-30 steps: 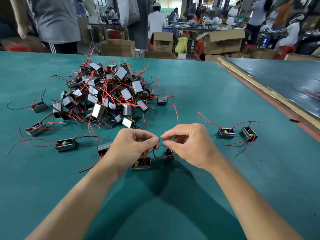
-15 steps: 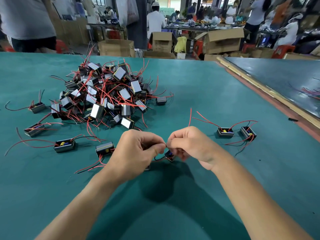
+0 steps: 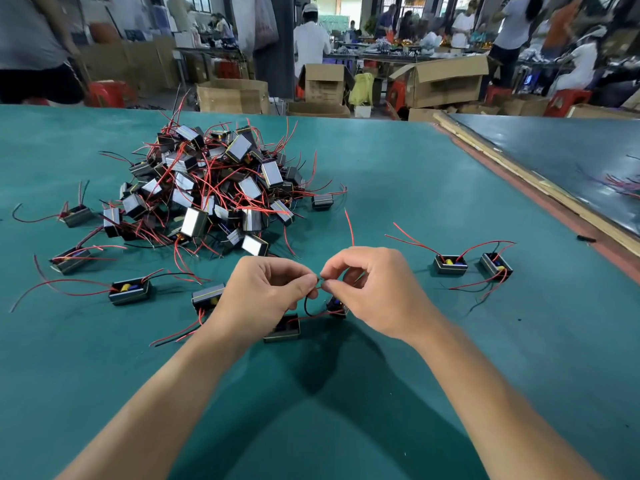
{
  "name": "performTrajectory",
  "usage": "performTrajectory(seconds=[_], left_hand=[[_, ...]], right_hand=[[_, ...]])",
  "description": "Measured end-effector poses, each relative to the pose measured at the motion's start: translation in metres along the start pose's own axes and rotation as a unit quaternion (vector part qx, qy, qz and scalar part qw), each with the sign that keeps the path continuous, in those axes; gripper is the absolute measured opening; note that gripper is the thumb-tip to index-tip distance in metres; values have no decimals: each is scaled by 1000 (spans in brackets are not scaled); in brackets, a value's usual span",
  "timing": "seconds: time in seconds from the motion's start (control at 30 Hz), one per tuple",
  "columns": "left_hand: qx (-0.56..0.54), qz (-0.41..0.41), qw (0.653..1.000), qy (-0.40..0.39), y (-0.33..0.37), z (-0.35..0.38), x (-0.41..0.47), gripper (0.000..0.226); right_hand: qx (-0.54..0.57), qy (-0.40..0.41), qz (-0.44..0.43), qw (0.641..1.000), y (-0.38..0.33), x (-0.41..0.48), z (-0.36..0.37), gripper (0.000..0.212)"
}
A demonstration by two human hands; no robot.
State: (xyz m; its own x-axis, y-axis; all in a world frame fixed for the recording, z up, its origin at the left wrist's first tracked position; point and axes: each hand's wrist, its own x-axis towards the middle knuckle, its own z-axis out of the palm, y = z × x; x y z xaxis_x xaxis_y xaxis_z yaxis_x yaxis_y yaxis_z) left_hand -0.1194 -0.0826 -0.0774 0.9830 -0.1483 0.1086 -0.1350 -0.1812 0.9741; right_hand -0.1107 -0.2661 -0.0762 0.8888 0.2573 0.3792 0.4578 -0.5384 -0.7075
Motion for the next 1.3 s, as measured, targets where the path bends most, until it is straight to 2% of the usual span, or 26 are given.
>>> performTrajectory(seconds=[0.17,0.4,0.57,0.73,0.87,0.93,1.03,1.1,1.17,1.23,1.3], left_hand=[[44,31,999,-4,-1,1,-1,20],[175,134,975,-7,-2,4,-3,20],[164,139,977,-1,-2,1,-1,21],[144,122,982,-21,-3,2,-2,17],[108,99,989,-17,-2,3,-2,14],[107,95,990,-5,-2,4,-1,14],[99,87,991,11,-3,4,0,15],[92,80,992,22,-2,2,0,18],[89,80,992,30,-2,2,0,20],[80,76,993,34,-1,2,0,22],[68,66,995,38,1,2,0,23]], right_hand=[[-13,-34,2,999,-1,0,-5,13],[56,-134,56,988,0,2,-11,15],[91,-129,62,985,-1,1,-12,14],[50,-131,56,989,1,1,-7,20],[95,-70,65,991,0,2,-8,7],[129,30,73,988,1,5,-15,11],[145,237,95,956,9,12,-27,7],[109,301,134,938,19,15,-30,14],[75,283,190,937,26,16,-29,12],[58,229,231,944,30,16,-25,23],[41,189,237,952,31,16,-21,31]])
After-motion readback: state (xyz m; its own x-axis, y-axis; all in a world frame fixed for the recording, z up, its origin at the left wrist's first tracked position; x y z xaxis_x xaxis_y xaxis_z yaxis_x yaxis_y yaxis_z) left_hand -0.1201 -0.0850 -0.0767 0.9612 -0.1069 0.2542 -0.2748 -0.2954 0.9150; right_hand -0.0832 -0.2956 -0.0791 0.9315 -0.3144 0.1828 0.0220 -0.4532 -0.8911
